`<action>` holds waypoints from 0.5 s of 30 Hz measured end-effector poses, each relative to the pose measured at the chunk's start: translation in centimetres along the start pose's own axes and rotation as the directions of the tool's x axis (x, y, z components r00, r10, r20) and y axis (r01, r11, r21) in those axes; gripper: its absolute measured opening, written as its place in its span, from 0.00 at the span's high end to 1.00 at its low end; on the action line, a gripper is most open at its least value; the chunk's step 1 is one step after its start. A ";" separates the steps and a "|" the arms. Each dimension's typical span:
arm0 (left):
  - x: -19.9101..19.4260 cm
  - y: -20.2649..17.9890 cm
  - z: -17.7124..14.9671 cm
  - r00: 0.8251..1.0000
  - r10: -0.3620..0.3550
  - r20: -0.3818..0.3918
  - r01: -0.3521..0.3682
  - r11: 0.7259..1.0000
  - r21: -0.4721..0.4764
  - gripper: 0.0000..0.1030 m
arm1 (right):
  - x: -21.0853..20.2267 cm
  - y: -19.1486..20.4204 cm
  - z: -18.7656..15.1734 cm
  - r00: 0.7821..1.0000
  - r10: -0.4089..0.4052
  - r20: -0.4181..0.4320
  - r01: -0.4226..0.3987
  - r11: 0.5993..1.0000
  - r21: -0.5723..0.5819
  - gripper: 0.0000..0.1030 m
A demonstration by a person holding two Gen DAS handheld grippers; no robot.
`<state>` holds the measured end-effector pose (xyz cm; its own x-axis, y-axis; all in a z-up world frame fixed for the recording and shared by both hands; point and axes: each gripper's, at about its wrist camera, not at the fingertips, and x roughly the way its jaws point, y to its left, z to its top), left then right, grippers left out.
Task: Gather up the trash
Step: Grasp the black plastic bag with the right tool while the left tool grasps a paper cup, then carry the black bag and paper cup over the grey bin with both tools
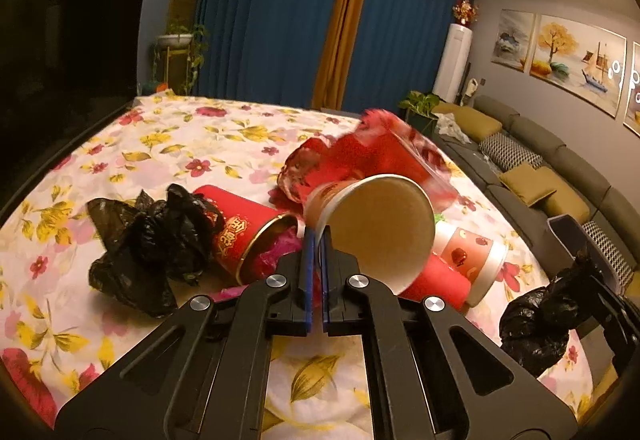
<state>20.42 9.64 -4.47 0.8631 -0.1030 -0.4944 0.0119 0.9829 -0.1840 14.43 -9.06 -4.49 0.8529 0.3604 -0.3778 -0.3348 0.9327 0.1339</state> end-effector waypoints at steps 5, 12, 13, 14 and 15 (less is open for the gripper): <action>-3.6 0.4 -0.6 0.998 0.003 0.068 -0.001 0.999 -0.036 0.98 | -1.3 -0.4 0.1 1.000 -0.008 0.019 0.008 1.000 -0.004 0.97; -7.9 -0.6 -0.8 0.989 -0.020 0.146 0.030 0.997 -0.070 0.98 | -3.8 -0.9 0.2 0.998 -0.024 0.057 0.025 1.000 -0.009 0.97; -8.3 -1.0 -0.7 0.988 -0.024 0.154 0.035 0.997 -0.068 0.98 | -3.9 -0.9 0.3 0.998 -0.026 0.061 0.027 1.000 -0.009 0.97; -8.6 -1.4 -0.8 0.987 -0.029 0.161 0.040 0.997 -0.064 0.98 | -4.3 -1.1 0.4 0.997 -0.029 0.067 0.030 1.000 -0.008 0.97; -8.9 -1.8 -0.8 0.986 -0.037 0.165 0.048 0.997 -0.058 0.98 | -4.6 -1.1 0.4 0.997 -0.031 0.072 0.032 0.999 -0.007 0.97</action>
<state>12.37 8.63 -0.41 0.9336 -0.1131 -0.3400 0.0238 0.9664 -0.2561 11.02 -11.81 -2.50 0.8895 0.3310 -0.3150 -0.3103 0.9436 0.1153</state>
